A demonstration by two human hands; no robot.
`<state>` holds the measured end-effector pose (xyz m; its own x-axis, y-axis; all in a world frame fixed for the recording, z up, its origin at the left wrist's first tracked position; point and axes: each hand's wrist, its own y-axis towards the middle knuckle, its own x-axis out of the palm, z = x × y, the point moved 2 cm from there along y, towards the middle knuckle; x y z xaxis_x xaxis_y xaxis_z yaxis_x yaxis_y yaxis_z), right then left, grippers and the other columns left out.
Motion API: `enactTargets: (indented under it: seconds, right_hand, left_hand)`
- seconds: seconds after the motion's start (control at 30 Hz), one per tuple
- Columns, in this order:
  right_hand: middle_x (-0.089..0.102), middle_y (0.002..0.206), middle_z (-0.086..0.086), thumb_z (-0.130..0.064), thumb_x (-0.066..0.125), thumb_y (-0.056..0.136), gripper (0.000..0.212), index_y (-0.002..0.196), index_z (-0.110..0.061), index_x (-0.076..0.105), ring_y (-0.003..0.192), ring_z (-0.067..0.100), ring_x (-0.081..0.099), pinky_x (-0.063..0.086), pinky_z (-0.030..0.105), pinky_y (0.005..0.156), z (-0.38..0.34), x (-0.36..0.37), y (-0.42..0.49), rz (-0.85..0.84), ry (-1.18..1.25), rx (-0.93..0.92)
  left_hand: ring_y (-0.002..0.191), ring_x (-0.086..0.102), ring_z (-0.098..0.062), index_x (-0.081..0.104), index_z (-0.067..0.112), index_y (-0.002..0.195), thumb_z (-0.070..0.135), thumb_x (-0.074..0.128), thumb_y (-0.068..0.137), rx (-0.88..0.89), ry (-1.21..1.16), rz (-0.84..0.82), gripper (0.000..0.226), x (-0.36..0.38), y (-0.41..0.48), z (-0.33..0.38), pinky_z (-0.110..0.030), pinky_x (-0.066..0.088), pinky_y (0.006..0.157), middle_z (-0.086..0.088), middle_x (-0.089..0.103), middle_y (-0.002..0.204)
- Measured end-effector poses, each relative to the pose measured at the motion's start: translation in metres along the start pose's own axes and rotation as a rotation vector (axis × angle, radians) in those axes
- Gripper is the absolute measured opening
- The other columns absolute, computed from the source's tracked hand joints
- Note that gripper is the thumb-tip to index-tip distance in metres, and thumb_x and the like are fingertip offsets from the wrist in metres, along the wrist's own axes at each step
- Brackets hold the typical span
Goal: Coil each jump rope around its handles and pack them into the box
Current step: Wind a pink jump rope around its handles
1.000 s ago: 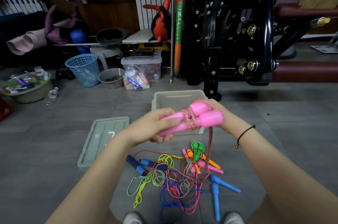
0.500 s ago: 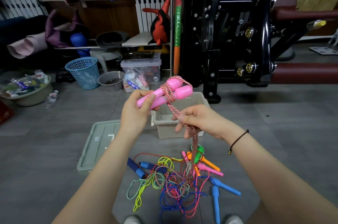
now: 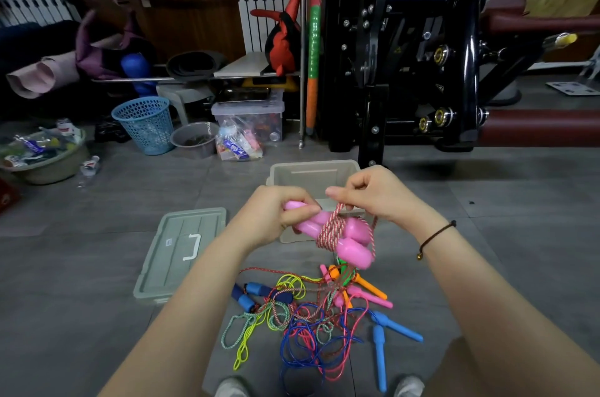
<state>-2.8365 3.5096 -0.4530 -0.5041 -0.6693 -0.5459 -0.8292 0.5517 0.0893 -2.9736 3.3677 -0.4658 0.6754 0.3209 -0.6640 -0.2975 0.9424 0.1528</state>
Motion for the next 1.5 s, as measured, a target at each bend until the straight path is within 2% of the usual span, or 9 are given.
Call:
enactTargets:
  seconds: [0.27,0.47,0.57,0.77,0.97,1.1,1.2,1.33,1.5]
  right_hand:
    - [0.045,0.055,0.005,-0.028,0.064,0.084,0.038,0.065,0.003,0.057,0.042,0.01,0.042,0.039,0.02,0.045,0.005,-0.008,0.0,0.013,0.345,0.102]
    - [0.06,0.062,-0.001,-0.013,0.058,0.092,0.01,0.091,-0.009,0.067,0.047,0.009,0.044,0.051,0.027,0.058,0.017,-0.012,0.0,0.01,0.447,0.079]
    - [0.068,0.07,0.002,-0.011,0.057,0.092,0.01,0.096,-0.008,0.066,0.05,0.01,0.053,0.051,0.029,0.062,0.016,-0.006,-0.002,-0.115,0.382,0.106]
    - [0.071,0.069,0.005,-0.012,0.06,0.09,0.015,0.099,-0.003,0.068,0.046,0.013,0.057,0.049,0.02,0.052,-0.007,0.004,-0.014,-0.372,0.311,0.088]
    - [0.064,0.056,0.001,-0.008,0.061,0.088,0.009,0.087,-0.007,0.07,0.045,0.009,0.05,0.043,0.017,0.048,-0.014,-0.007,-0.018,-0.288,0.287,0.007]
    - [0.056,0.053,-0.001,-0.011,0.06,0.09,0.013,0.083,-0.01,0.071,0.048,0.006,0.046,0.04,0.015,0.049,-0.009,-0.012,-0.011,-0.101,0.327,-0.009]
    - [0.054,0.058,0.0,-0.017,0.058,0.092,0.017,0.081,-0.016,0.071,0.047,0.003,0.044,0.041,0.018,0.052,0.001,-0.014,-0.005,0.025,0.327,0.025]
    - [0.054,0.056,-0.005,-0.024,0.061,0.09,0.017,0.078,-0.019,0.07,0.051,0.002,0.047,0.041,0.019,0.054,0.008,-0.015,-0.001,0.101,0.241,0.062]
    - [0.053,0.05,-0.008,-0.009,0.06,0.089,0.023,0.067,-0.015,0.065,0.046,0.001,0.045,0.038,0.016,0.049,0.005,-0.01,0.004,0.143,0.313,0.041]
  left_hand:
    - [0.049,0.056,-0.011,0.068,0.017,0.085,0.036,0.045,0.098,0.006,-0.612,0.108,0.033,-0.002,-0.01,0.016,-0.017,0.037,0.044,-0.003,0.065,0.062]
    - [0.044,0.035,-0.006,0.044,0.001,0.124,0.035,0.035,0.099,-0.14,-1.168,0.402,0.043,-0.021,-0.007,0.003,-0.015,0.025,0.04,-0.006,0.061,0.066]
    - [0.051,0.039,-0.008,0.042,0.007,0.118,0.021,0.033,0.104,-0.202,-1.014,0.526,0.022,-0.028,-0.009,-0.007,-0.017,0.031,0.046,-0.008,0.062,0.078]
    - [0.086,0.052,-0.021,0.044,0.01,0.114,0.021,0.046,0.099,-0.23,0.104,0.54,0.019,-0.039,-0.019,-0.019,-0.029,0.034,0.068,0.0,0.055,0.101]
    - [0.081,0.057,-0.01,0.063,0.025,0.099,0.017,0.063,0.089,-0.145,0.215,0.229,0.013,-0.029,-0.015,-0.021,-0.005,0.036,0.063,0.005,0.067,0.091]
    - [0.087,0.06,-0.014,0.062,0.036,0.092,0.019,0.066,0.087,-0.076,0.171,0.062,0.019,-0.023,-0.012,-0.02,-0.018,0.043,0.075,0.008,0.069,0.09]
    - [0.084,0.061,-0.014,0.064,0.033,0.092,0.014,0.067,0.086,-0.015,-0.013,-0.021,0.02,-0.022,-0.011,-0.016,-0.029,0.048,0.078,0.012,0.068,0.088]
    - [0.065,0.051,-0.001,0.066,0.022,0.092,0.009,0.068,0.085,0.022,-0.463,-0.09,0.016,-0.022,-0.014,-0.007,-0.014,0.042,0.06,0.013,0.064,0.076]
    - [0.053,0.049,-0.006,0.068,0.022,0.095,0.04,0.085,0.059,-0.046,-1.081,0.199,0.044,-0.024,-0.017,-0.012,-0.016,0.043,0.048,0.002,0.064,0.073]
